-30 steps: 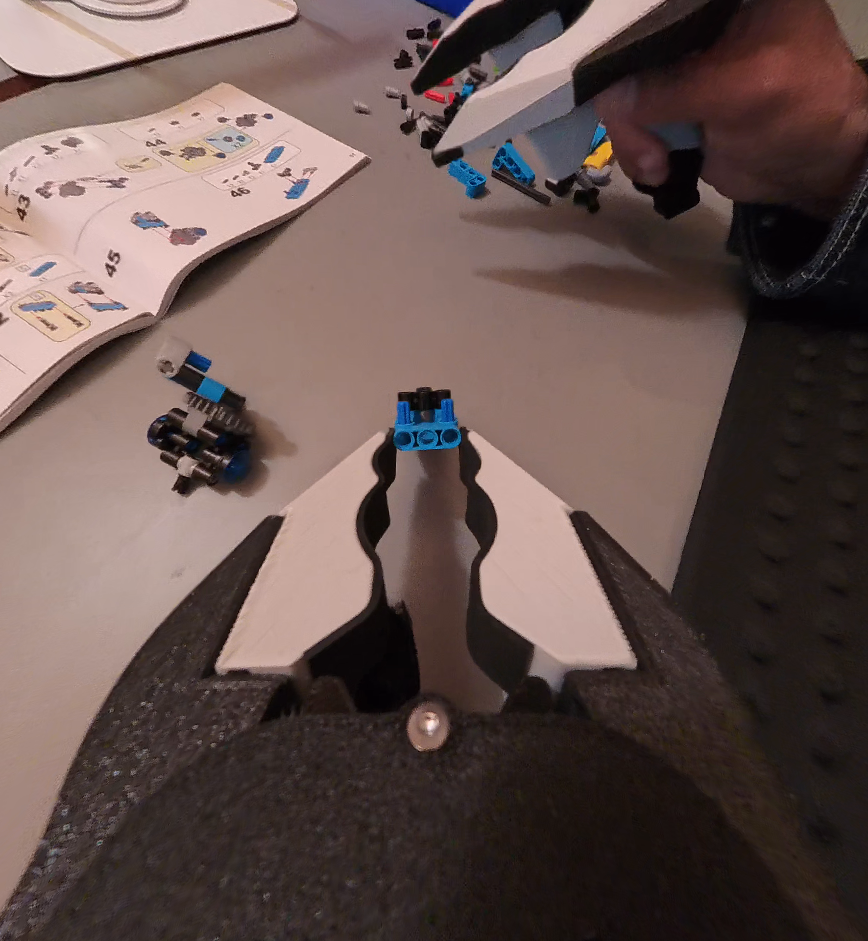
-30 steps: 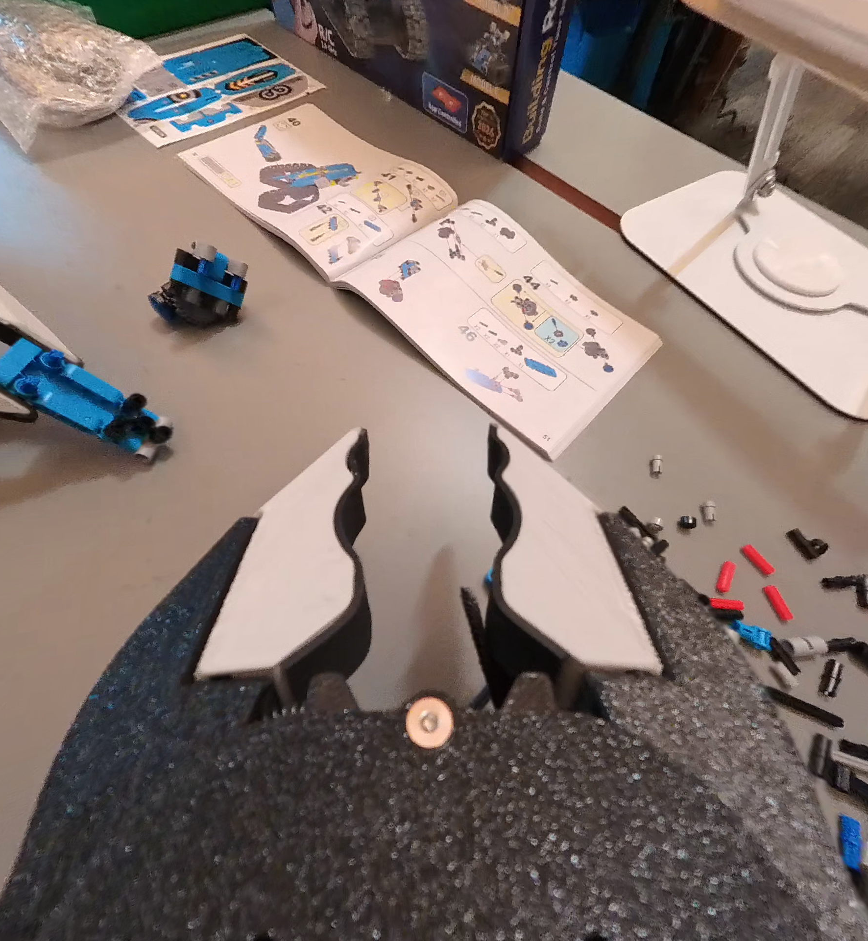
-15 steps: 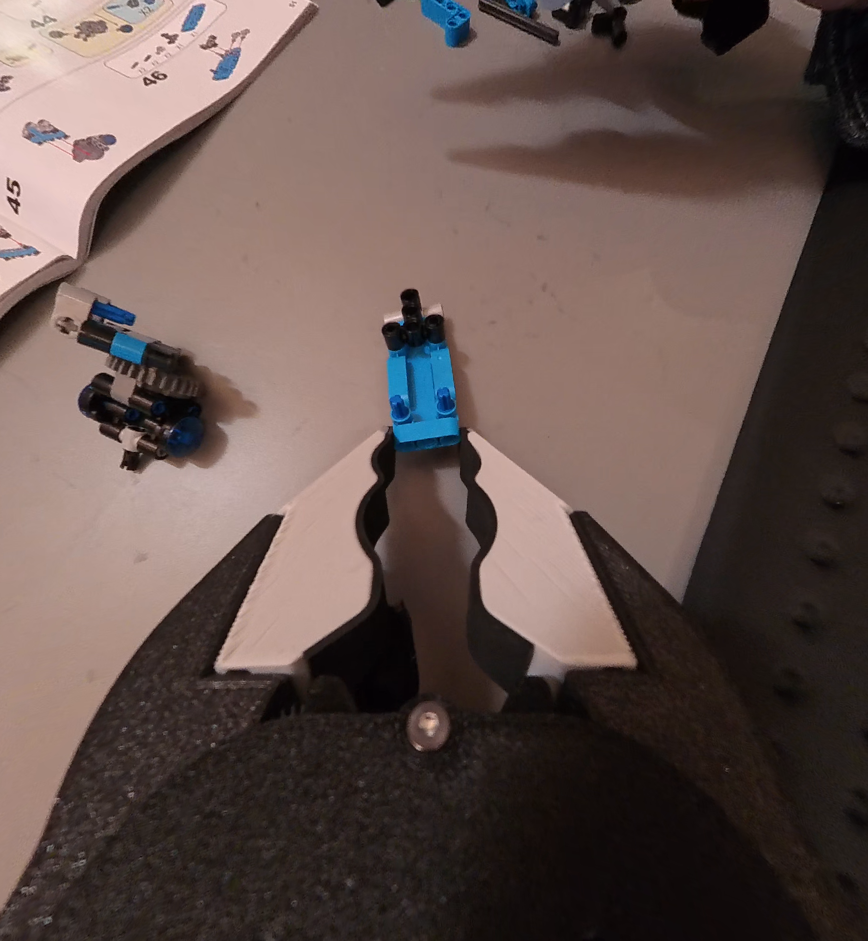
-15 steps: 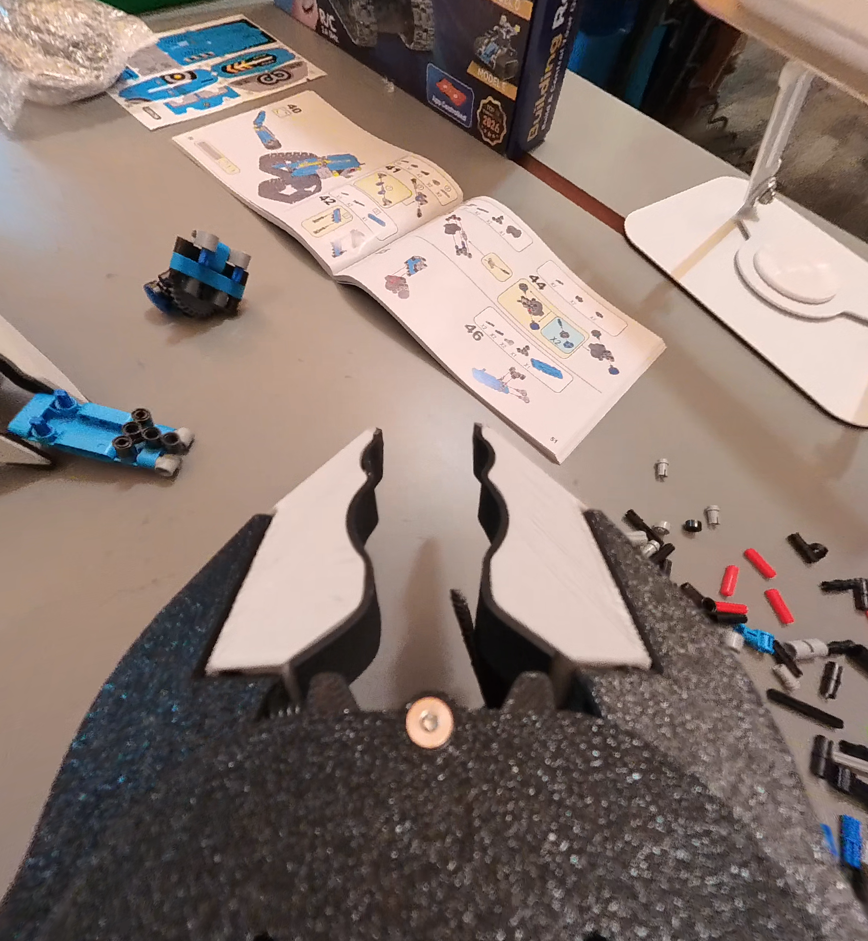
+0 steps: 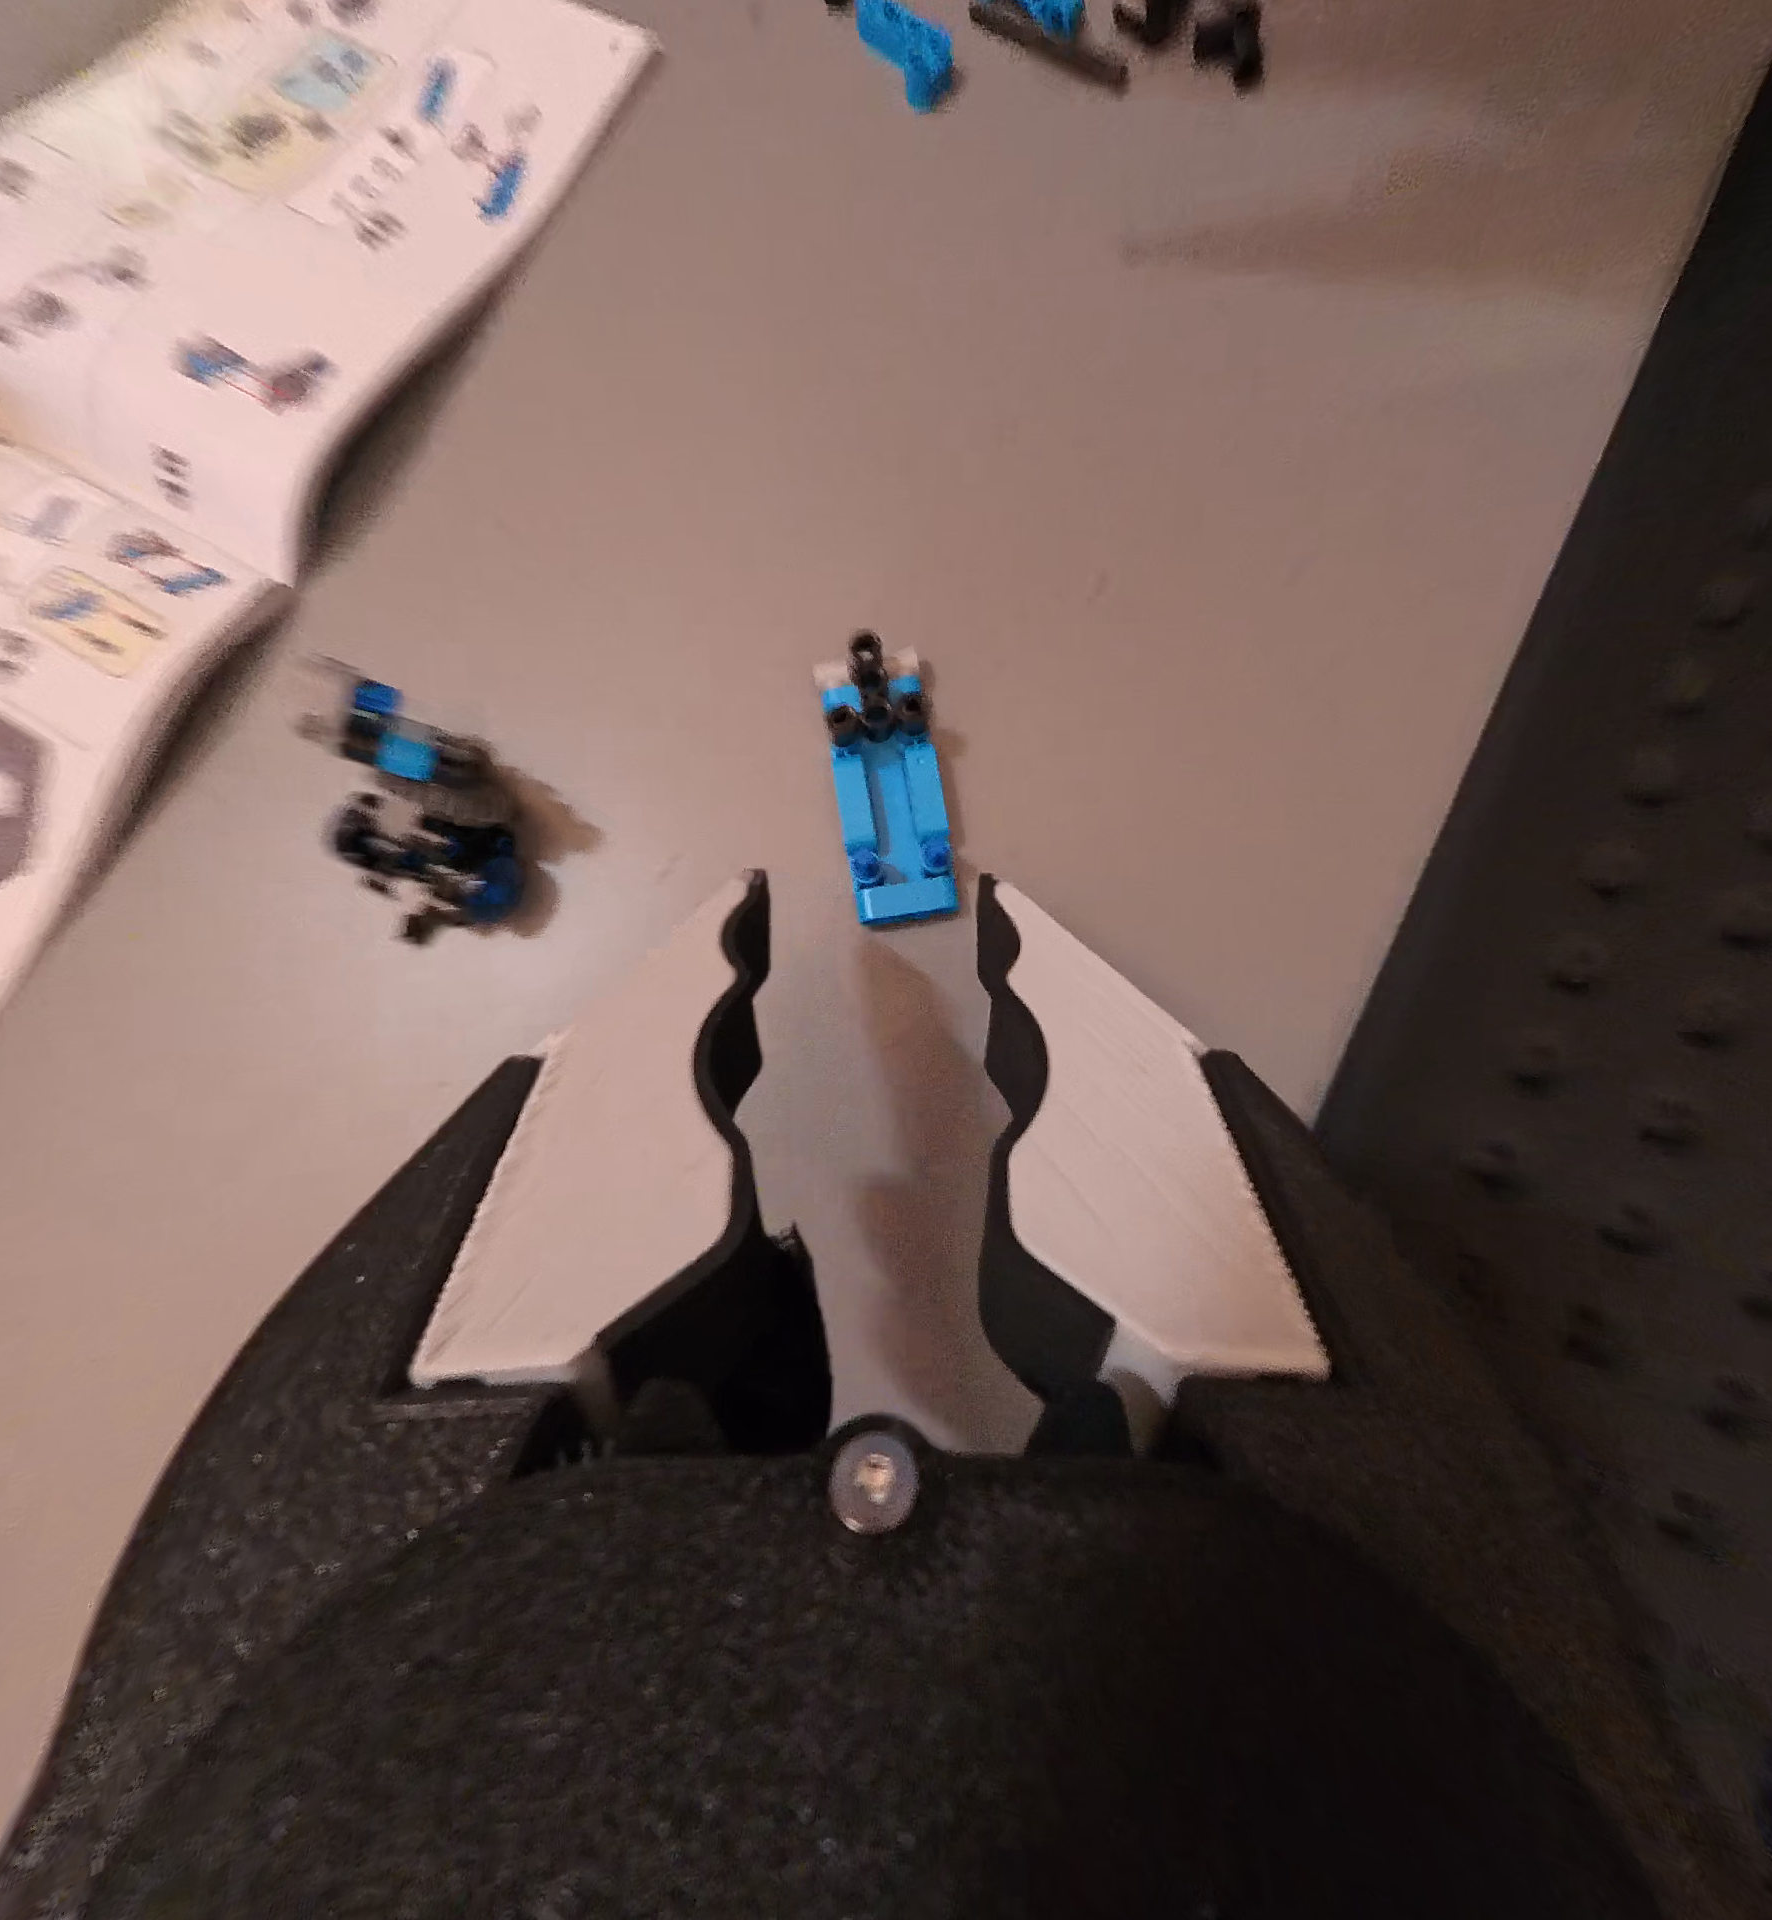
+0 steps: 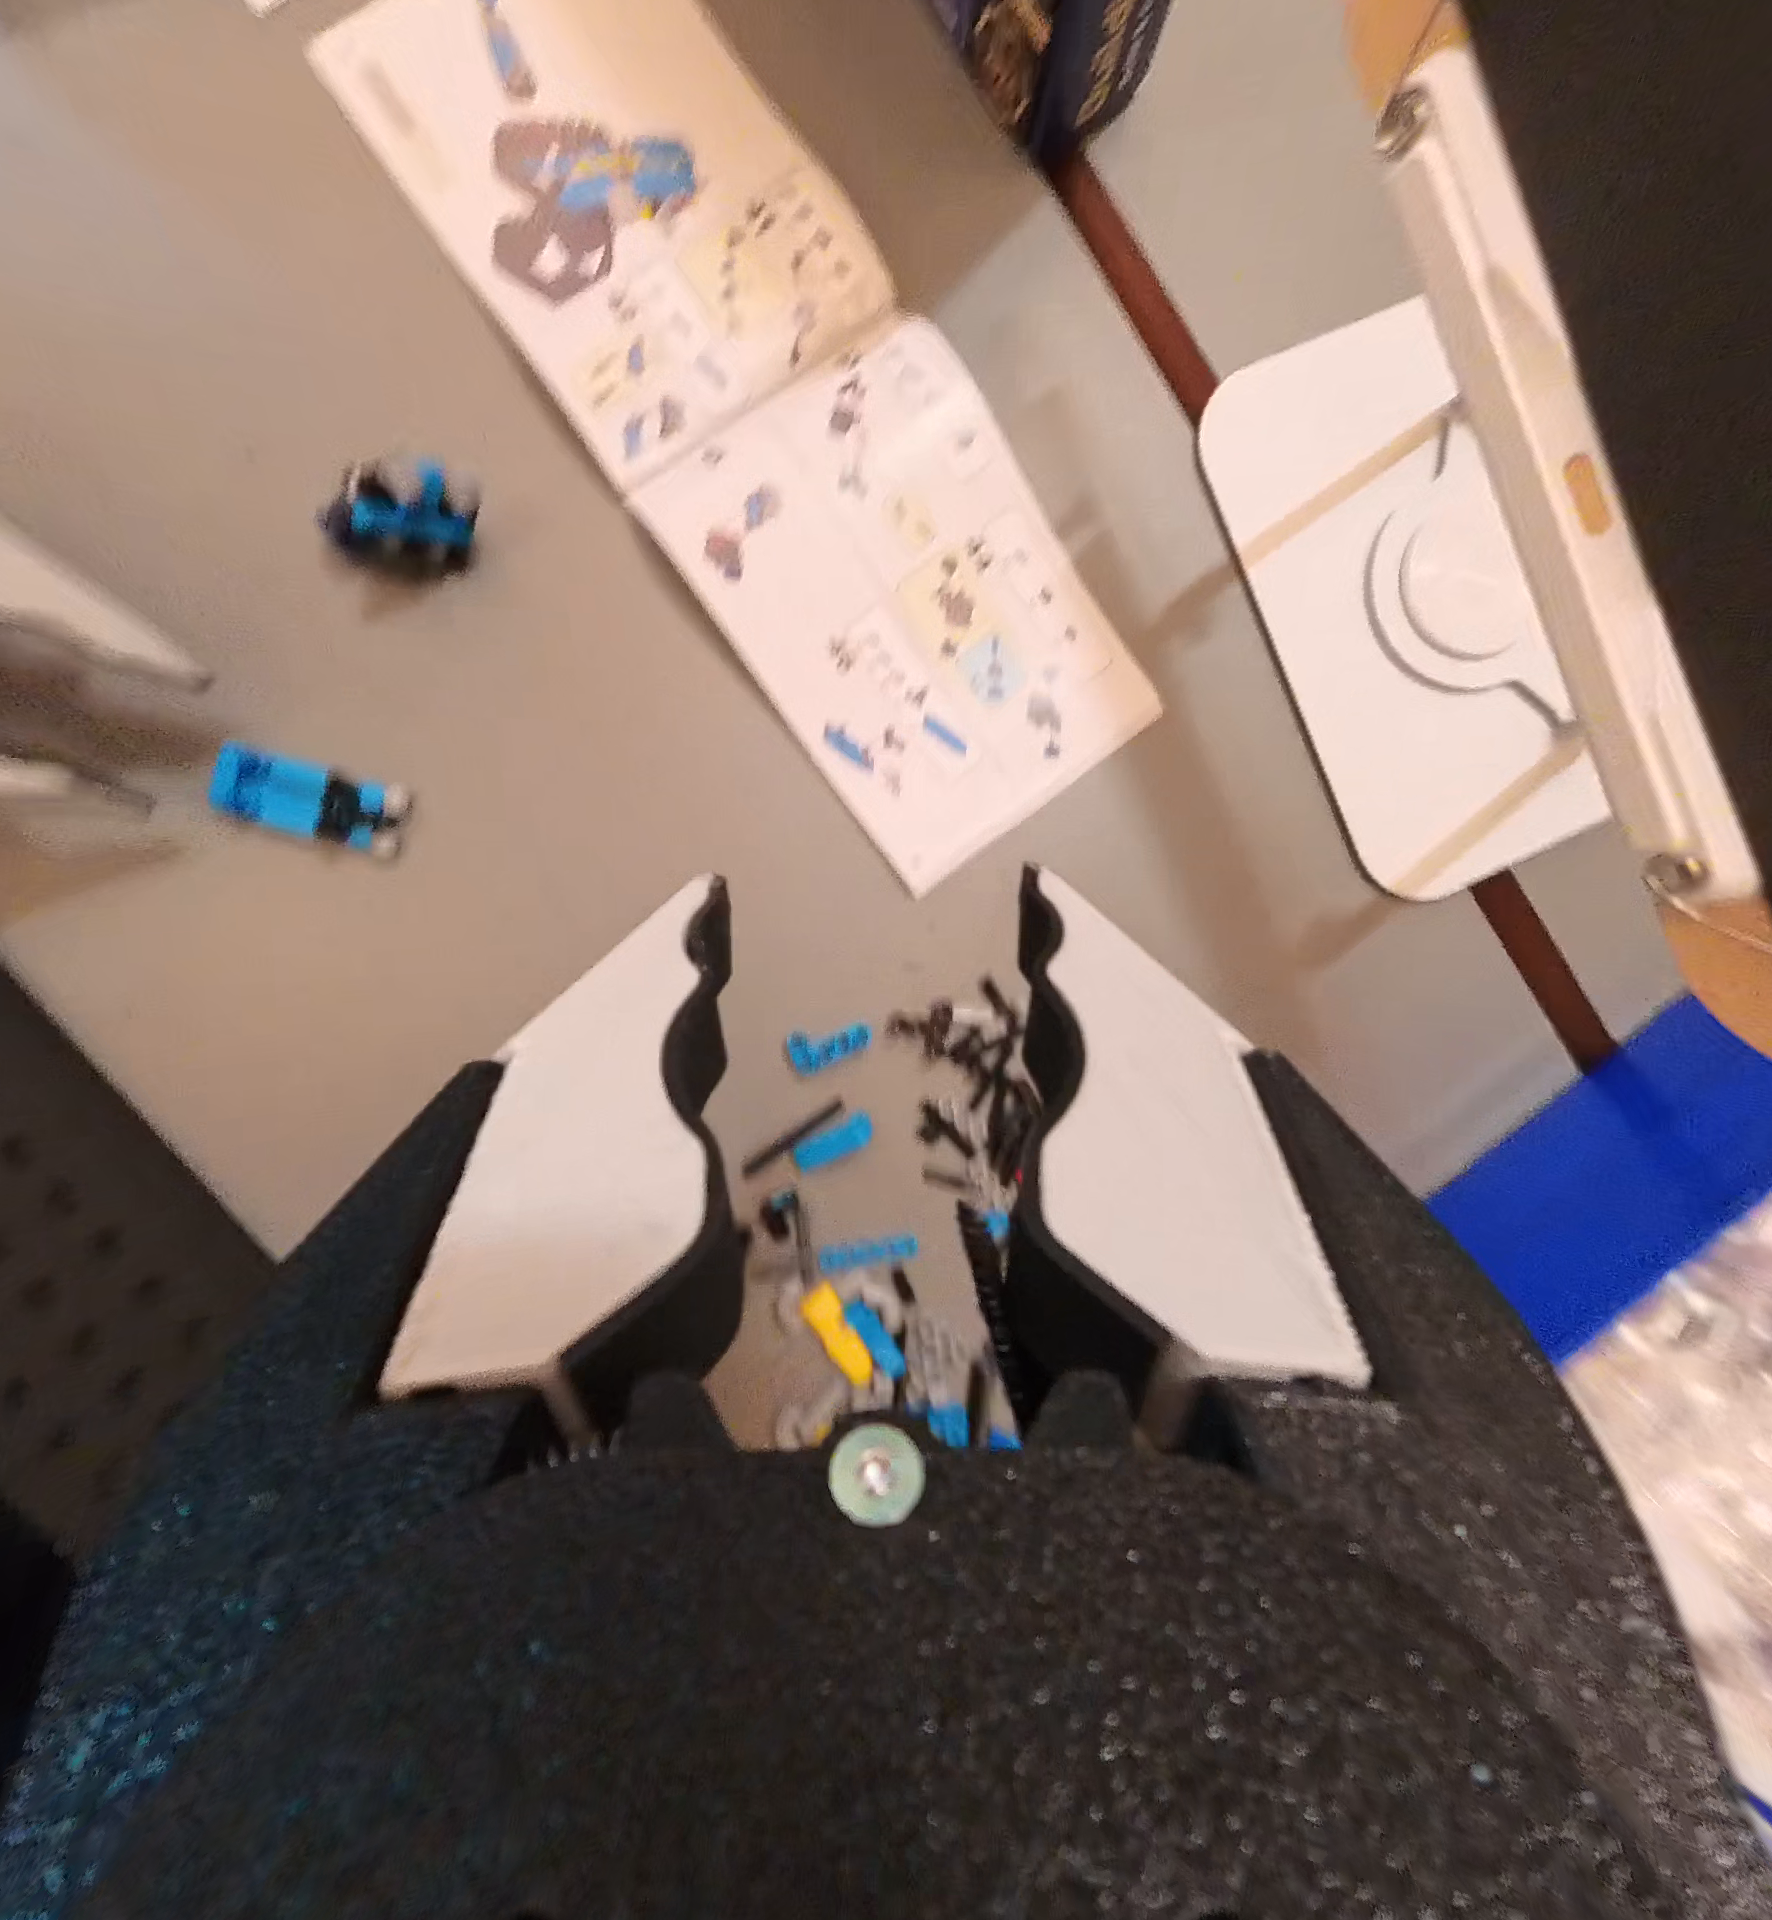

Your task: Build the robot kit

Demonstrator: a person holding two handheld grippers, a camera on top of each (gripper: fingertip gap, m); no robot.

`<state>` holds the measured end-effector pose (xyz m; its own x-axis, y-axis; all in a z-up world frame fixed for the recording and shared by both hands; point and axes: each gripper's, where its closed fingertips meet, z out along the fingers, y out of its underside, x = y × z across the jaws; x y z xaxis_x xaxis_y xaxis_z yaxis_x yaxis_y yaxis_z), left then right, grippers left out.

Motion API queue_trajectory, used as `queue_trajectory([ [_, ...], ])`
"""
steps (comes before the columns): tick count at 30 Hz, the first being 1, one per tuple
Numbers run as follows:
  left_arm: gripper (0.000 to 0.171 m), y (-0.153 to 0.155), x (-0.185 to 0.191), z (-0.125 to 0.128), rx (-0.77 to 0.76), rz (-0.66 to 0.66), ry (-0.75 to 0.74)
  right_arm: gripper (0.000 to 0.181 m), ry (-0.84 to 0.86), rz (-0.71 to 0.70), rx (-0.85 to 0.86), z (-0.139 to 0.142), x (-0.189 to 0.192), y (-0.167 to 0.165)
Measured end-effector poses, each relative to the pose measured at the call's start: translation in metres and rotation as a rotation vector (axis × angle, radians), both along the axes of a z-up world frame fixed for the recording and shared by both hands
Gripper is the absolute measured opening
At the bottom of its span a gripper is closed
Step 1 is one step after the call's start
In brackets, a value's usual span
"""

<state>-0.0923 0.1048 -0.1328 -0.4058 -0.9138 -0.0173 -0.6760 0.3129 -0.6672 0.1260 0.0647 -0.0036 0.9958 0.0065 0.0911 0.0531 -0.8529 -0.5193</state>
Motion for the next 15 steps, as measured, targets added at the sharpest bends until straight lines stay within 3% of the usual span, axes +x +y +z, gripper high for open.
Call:
queue_trajectory([
  [4, 0.046, 0.008, 0.014, 0.064, 0.03, 0.038, -0.028, 0.067, 0.211, -0.21, 0.134, -0.058, 0.028, 0.058],
  [6, 0.054, 0.017, 0.035, 0.08, 0.006, 0.055, -0.003, 0.077, 0.257, -0.26, 0.226, -0.091, 0.03, 0.074],
  [9, 0.056, 0.056, 0.076, 0.063, 0.013, 0.096, 0.068, 0.076, 0.18, -0.175, 0.286, -0.121, 0.014, 0.077],
  [11, 0.058, 0.074, 0.107, 0.045, -0.066, 0.103, 0.085, 0.092, 0.15, -0.139, 0.18, -0.14, 0.008, 0.068],
  [15, 0.065, 0.096, 0.15, 0.012, -0.149, 0.161, 0.113, 0.094, 0.139, -0.118, 0.067, -0.163, 0.005, 0.06],
])
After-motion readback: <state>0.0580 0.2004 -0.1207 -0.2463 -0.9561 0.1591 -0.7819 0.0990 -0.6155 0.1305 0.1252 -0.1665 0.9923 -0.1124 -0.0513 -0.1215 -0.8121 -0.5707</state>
